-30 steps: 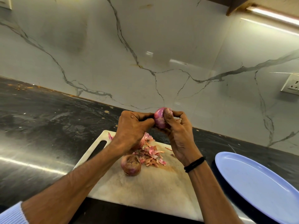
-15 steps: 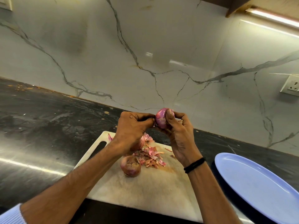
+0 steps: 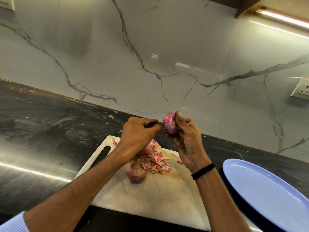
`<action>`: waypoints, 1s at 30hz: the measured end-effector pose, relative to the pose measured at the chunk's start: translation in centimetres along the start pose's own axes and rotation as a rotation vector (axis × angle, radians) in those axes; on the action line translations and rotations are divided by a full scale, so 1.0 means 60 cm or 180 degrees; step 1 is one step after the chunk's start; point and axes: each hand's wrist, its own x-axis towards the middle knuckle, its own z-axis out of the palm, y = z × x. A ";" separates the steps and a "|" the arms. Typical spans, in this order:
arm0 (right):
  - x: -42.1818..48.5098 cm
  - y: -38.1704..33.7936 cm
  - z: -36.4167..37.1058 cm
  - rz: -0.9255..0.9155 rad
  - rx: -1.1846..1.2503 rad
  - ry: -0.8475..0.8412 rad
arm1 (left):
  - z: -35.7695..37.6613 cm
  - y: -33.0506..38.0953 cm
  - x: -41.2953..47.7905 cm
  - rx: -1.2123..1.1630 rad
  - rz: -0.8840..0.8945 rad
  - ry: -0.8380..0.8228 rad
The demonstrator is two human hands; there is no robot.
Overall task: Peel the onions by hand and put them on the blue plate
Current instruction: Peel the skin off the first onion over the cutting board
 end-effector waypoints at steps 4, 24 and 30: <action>0.002 0.001 -0.004 -0.0133 -0.0173 0.0066 | -0.001 0.015 -0.003 -0.0602 0.0040 -0.0095; -0.002 0.005 -0.001 -0.0270 -0.0458 -0.0077 | -0.004 0.014 -0.002 -0.0445 0.0185 -0.0037; -0.002 0.000 0.000 -0.0159 -0.0247 -0.0100 | -0.001 0.011 0.001 -0.0531 0.0210 0.0057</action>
